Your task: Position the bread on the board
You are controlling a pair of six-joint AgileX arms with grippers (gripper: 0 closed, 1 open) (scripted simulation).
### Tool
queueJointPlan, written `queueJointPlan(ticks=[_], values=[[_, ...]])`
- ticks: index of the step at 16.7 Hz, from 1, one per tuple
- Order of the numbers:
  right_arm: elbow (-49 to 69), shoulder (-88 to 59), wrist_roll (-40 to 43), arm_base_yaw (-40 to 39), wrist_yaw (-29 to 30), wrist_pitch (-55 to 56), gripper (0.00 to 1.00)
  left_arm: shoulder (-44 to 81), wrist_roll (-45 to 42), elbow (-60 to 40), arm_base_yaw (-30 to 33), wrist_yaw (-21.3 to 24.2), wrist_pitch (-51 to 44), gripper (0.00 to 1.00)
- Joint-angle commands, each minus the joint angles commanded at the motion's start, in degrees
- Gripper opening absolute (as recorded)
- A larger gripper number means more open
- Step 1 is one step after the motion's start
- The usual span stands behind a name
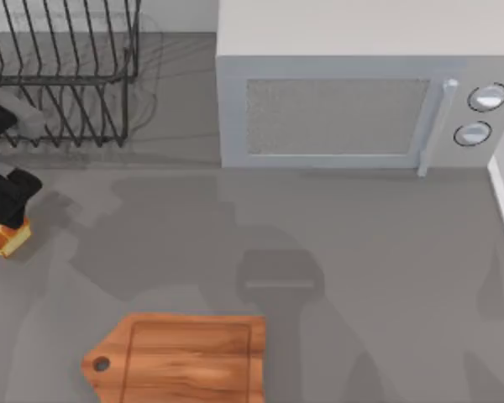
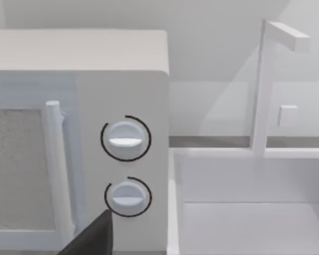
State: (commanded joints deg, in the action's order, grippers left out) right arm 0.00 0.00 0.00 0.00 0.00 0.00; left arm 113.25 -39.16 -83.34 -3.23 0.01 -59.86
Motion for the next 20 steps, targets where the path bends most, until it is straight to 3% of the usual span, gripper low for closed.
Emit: queueJointPlan(ticks=[7,14,19,20], values=[[0.0,0.0,0.0,0.0,0.0,0.0,1.00,0.5,-0.1,-0.1,0.3,0.0,0.0,1.00],[0.0,0.0,0.0,0.0,0.0,0.0,1.00,5.8,-0.3,6.9,-0.1,0.0,12.7,1.00],[0.0,0.0,0.0,0.0,0.0,0.0,1.00,6.5,-0.4,7.7,-0.1,0.0,13.9,1.00],[0.0,0.0,0.0,0.0,0.0,0.0,1.00,6.5,-0.4,7.7,-0.1,0.0,13.9,0.92]])
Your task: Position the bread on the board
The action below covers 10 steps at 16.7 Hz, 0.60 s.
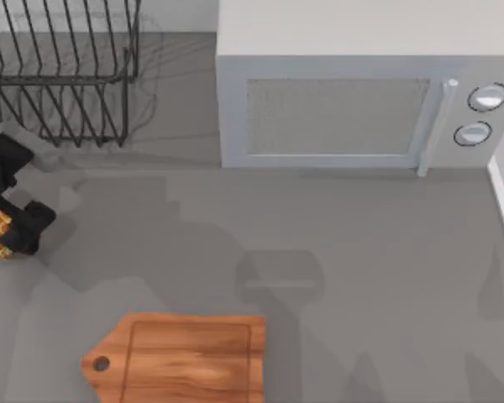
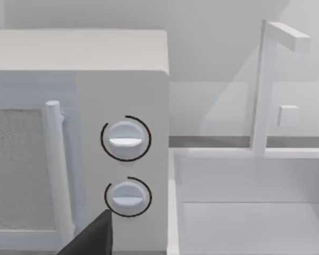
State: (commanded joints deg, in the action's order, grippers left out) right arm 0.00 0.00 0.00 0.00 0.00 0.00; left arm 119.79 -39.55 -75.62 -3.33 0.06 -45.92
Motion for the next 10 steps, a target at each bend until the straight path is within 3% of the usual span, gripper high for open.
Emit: queueJointPlan(ticks=[10], values=[[0.0,0.0,0.0,0.0,0.0,0.0,1.00,0.0,0.0,0.0,0.0,0.0,0.0,0.17]])
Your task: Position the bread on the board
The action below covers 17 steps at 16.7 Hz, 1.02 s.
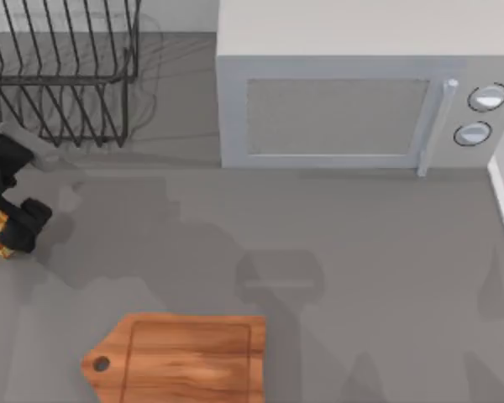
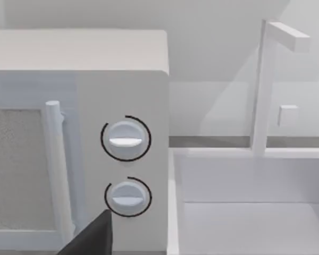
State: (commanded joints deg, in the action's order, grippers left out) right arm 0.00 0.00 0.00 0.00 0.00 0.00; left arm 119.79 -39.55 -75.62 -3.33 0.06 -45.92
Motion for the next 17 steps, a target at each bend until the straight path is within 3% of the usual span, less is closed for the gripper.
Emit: queueJointPlan(ticks=[2,3,13,17], values=[[0.0,0.0,0.0,0.0,0.0,0.0,1.00,0.0,0.0,0.0,0.0,0.0,0.0,0.02],[0.0,0.0,0.0,0.0,0.0,0.0,1.00,0.0,0.0,0.0,0.0,0.0,0.0,0.00],[0.0,0.0,0.0,0.0,0.0,0.0,1.00,-1.8,0.4,-1.3,0.1,0.8,-2.0,0.00],[0.0,0.0,0.0,0.0,0.0,0.0,1.00,-4.2,0.4,-7.2,0.2,0.8,-10.9,0.00]])
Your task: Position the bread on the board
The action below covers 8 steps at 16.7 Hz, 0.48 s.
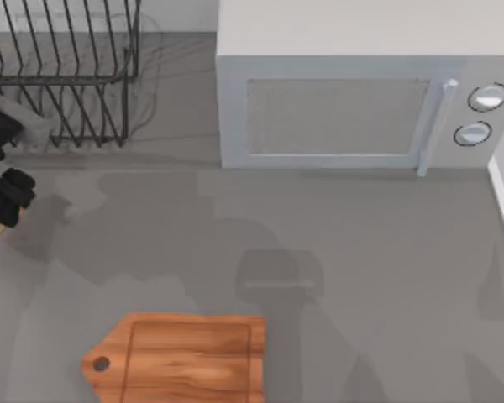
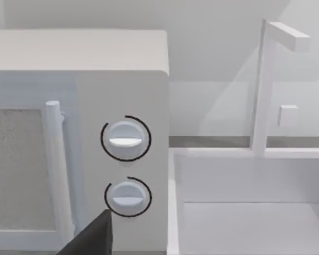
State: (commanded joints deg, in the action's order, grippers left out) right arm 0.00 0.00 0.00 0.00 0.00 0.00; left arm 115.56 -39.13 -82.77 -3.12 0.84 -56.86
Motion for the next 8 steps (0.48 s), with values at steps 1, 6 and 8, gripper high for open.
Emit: queueJointPlan(ticks=[1,6,8], values=[[0.0,0.0,0.0,0.0,0.0,0.0,1.00,-0.8,0.0,-1.7,0.0,0.0,-3.0,0.00],[0.0,0.0,0.0,0.0,0.0,0.0,1.00,-4.2,0.2,-7.3,0.1,0.0,-10.9,0.00],[0.0,0.0,0.0,0.0,0.0,0.0,1.00,-4.2,0.2,-7.3,0.1,0.0,-10.9,0.00]])
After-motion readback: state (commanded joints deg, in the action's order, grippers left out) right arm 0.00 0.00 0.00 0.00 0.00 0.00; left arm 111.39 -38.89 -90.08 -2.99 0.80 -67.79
